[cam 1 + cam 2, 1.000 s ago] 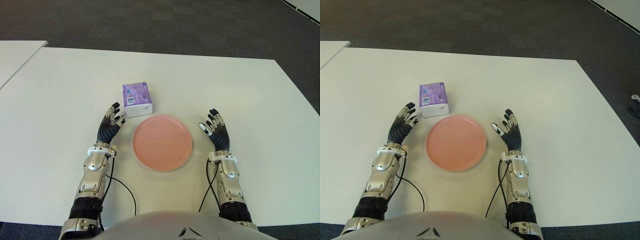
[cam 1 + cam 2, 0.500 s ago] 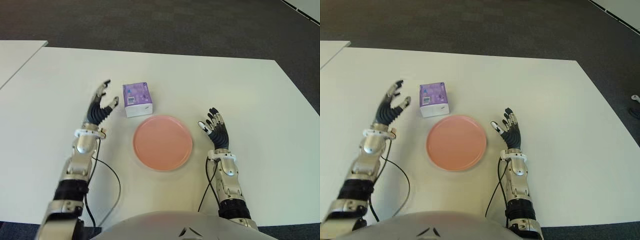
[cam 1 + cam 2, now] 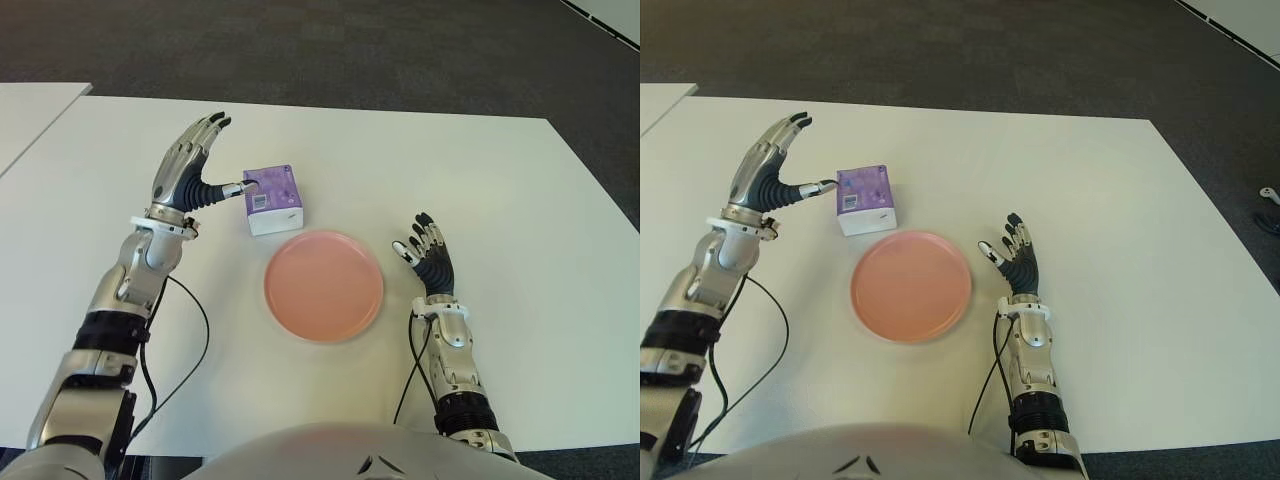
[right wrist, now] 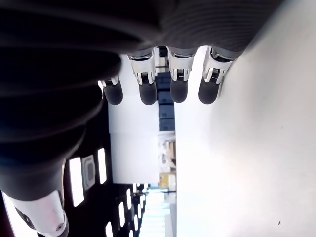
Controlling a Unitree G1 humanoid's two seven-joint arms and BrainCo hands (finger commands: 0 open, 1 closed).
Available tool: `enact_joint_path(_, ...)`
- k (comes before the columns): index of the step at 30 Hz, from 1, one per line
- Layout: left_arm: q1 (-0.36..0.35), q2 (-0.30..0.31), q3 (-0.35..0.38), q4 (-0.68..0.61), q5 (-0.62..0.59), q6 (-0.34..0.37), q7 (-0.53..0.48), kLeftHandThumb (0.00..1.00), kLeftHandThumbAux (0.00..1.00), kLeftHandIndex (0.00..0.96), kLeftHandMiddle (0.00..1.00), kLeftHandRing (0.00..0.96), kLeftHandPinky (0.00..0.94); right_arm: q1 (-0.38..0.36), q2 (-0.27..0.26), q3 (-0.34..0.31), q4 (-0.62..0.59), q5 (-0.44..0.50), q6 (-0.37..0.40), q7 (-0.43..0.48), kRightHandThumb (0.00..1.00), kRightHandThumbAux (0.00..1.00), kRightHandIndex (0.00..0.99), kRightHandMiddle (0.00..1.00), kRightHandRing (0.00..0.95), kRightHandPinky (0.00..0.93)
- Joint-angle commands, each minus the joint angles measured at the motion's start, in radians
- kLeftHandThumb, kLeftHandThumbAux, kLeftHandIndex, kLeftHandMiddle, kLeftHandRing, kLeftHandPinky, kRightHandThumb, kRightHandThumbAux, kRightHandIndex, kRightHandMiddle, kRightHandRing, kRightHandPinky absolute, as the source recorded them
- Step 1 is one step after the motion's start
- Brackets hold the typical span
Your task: Put the tissue paper into the plate.
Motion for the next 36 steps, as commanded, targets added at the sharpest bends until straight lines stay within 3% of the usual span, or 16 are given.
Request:
enact_joint_path(1, -0.07, 0.03, -0.062, 0.071, 0.085, -0.012, 0.082, 0.221, 0.344, 0.0, 0.0, 0.0, 0.0, 0.024, 0.003, 0.006, 0.076, -0.008, 0.006, 0.003, 0.037, 0.726, 0.0, 0.0, 0.0, 0.0)
enact_joint_path(12, -0.158, 0.064, -0.161, 0.152, 0.15, -0.015, 0.144, 0.225, 0.336, 0.0, 0.0, 0.0, 0.0, 0.004, -0.002, 0.004, 0.115, -0.002, -0.014, 0.013, 0.034, 0.747, 0.0, 0.0, 0.0, 0.0)
enact_joint_path(18, -0.203, 0.052, -0.238, 0.209, 0.151, -0.071, 0.114, 0.234, 0.329, 0.0, 0.0, 0.0, 0.0, 0.001, 0.008, 0.002, 0.102, 0.004, 0.022, 0.002, 0.022, 0.766, 0.0, 0.0, 0.0, 0.001)
enact_joint_path(28, -0.269, 0.019, -0.331, 0.367, 0.088, -0.198, -0.024, 0.208, 0.336, 0.0, 0.0, 0.0, 0.0, -0.008, 0.012, 0.001, 0.106, 0.009, 0.043, 0.002, 0.018, 0.74, 0.0, 0.0, 0.0, 0.0)
enact_joint_path(36, -0.295, 0.013, -0.346, 0.45, 0.018, -0.285, -0.133, 0.187, 0.338, 0.0, 0.0, 0.0, 0.0, -0.011, 0.011, 0.001, 0.108, 0.015, 0.056, 0.011, 0.022, 0.74, 0.0, 0.0, 0.0, 0.0)
